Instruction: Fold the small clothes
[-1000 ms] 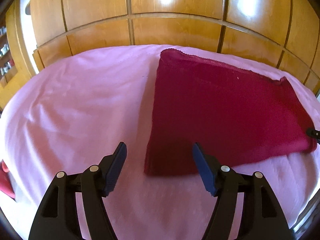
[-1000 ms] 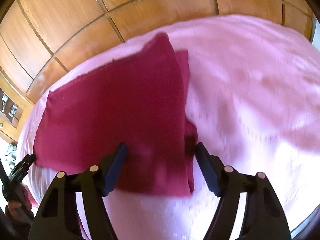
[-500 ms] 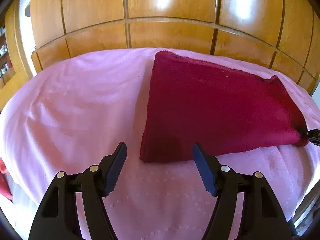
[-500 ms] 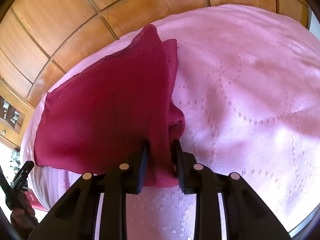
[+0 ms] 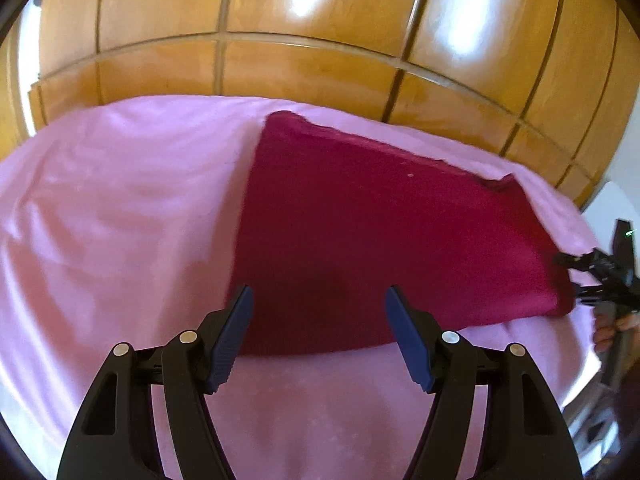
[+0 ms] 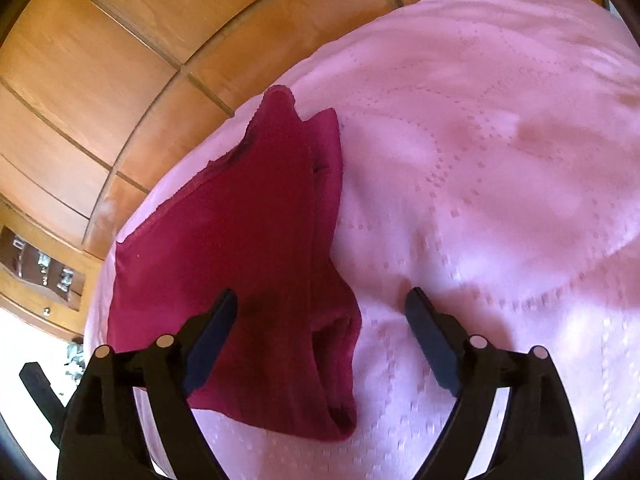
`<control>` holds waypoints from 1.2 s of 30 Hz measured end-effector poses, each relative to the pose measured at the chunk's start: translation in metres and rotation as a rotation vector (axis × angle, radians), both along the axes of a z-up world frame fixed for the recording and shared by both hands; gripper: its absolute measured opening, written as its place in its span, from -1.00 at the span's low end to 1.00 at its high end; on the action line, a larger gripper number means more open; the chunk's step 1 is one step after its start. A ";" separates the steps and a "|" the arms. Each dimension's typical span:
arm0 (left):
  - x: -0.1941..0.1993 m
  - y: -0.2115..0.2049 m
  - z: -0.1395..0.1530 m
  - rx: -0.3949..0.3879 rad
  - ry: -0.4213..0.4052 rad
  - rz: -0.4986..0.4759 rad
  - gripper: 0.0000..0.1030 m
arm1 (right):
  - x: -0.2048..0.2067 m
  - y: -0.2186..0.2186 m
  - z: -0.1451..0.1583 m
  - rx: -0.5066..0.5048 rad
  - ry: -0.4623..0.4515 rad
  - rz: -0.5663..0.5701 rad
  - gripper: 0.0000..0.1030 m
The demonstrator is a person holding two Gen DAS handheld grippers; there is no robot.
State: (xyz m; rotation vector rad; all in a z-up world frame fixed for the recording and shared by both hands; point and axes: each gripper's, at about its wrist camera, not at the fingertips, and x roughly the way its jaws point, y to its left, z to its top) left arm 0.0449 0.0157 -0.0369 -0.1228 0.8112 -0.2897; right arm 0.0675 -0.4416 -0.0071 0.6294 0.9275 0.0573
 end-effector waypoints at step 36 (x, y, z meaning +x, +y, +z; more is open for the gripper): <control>0.030 -0.013 -0.008 0.144 0.042 0.000 0.31 | 0.017 0.059 0.055 0.038 -0.069 0.210 -0.46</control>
